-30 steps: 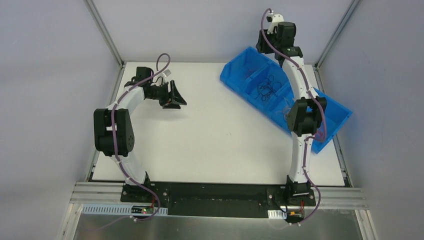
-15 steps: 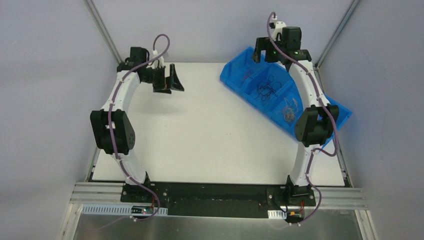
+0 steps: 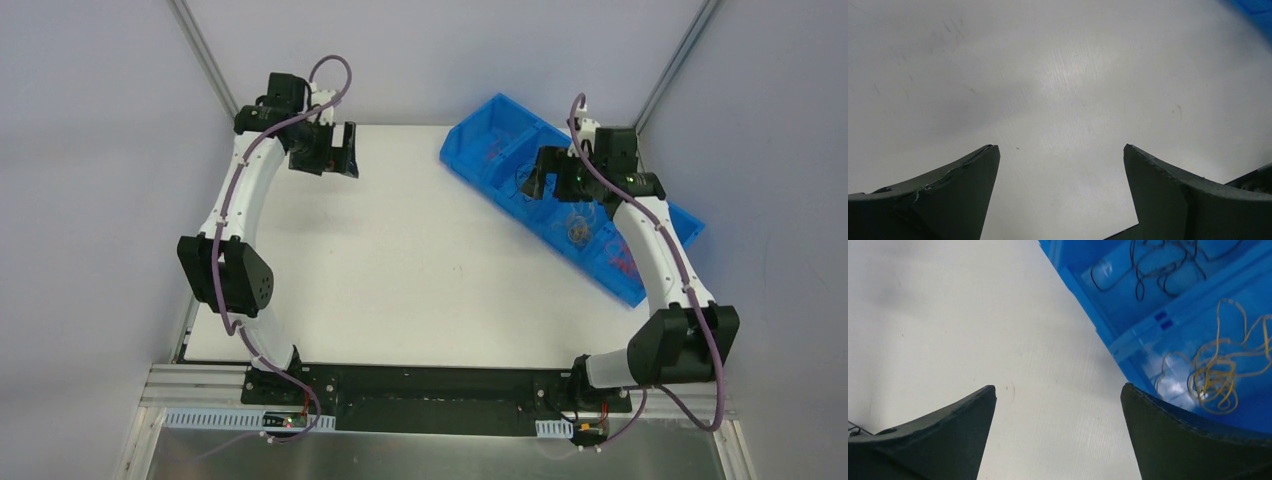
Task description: Untangle the cables
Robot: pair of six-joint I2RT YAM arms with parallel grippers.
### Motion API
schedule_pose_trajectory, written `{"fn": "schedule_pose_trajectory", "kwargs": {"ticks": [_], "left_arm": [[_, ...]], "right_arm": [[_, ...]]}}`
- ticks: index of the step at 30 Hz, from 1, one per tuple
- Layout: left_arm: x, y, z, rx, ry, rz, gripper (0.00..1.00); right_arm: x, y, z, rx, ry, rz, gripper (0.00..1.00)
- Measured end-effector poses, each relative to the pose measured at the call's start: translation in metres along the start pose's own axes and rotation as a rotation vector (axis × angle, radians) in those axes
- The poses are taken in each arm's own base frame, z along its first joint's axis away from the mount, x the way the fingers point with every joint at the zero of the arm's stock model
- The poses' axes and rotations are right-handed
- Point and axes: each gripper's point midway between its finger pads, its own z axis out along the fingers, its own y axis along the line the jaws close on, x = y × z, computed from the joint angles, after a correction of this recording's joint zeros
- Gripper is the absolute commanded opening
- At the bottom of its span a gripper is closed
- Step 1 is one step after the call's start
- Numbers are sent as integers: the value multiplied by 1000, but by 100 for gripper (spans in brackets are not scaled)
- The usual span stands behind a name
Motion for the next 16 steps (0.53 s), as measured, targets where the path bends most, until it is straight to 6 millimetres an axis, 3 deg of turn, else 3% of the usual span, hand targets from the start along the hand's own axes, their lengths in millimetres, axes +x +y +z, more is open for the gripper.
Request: {"fn": "schedule_pose_trajectory", "kwargs": {"ticks": [4,8,16], "left_arm": [[40,-14,9,-28,98,26,99],[69,-23,18,-47,175,27,99],[72,-24,21,-95,179,61,99]], "right_arm": [[42,-13,-15,21,43,61,99],[52,-20,-31,39,24,77,100],[65,-18,-33,25,41,67,100]]}}
